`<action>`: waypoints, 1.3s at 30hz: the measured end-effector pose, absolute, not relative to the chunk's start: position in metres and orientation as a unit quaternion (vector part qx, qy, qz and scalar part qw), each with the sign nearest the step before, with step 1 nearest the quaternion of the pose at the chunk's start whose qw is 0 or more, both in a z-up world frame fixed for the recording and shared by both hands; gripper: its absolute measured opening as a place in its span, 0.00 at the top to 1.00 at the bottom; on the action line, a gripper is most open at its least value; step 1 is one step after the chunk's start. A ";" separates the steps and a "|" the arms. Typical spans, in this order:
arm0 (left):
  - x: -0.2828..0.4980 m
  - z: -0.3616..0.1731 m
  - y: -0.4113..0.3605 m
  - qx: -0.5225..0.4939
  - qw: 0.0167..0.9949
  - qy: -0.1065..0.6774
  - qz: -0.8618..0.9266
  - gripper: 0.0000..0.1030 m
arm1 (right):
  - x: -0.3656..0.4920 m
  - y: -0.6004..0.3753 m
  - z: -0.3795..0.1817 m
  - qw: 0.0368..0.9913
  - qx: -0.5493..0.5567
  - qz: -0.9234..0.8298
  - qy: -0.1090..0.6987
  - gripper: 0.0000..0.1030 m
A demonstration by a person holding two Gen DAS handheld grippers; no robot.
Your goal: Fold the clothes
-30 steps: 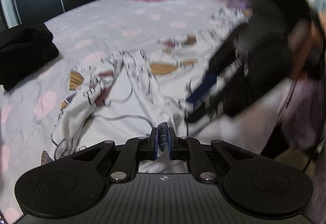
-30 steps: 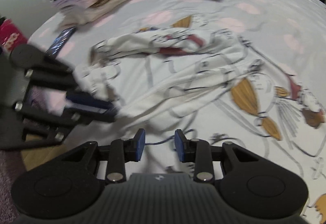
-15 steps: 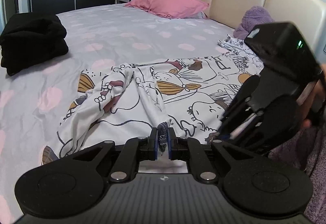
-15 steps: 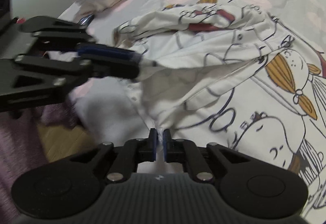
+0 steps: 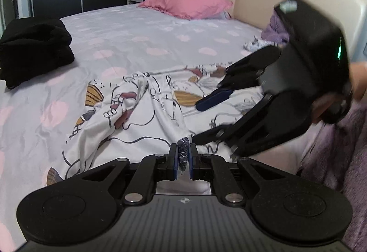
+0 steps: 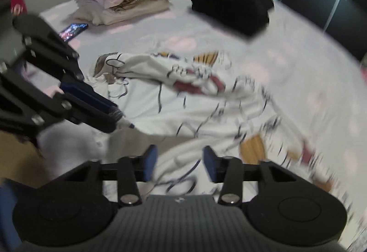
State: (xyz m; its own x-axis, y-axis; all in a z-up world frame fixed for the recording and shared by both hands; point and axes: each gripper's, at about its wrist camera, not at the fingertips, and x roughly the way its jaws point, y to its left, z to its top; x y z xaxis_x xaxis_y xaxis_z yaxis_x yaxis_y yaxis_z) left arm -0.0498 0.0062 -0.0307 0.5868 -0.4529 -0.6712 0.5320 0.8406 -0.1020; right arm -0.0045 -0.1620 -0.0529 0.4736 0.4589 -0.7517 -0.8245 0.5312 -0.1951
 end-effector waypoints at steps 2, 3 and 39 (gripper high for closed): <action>-0.049 -0.028 0.010 0.043 0.891 0.357 -0.278 0.94 | -0.001 -0.157 -0.057 0.813 -0.304 0.389 0.307 0.48; -0.049 -0.027 0.011 0.039 0.891 0.356 -0.278 0.94 | 0.000 -0.153 -0.061 0.813 -0.320 0.384 0.298 0.50; -0.015 -0.017 0.057 0.078 0.902 0.390 -0.166 0.69 | 0.023 -0.167 -0.045 0.789 -0.342 0.368 0.355 0.94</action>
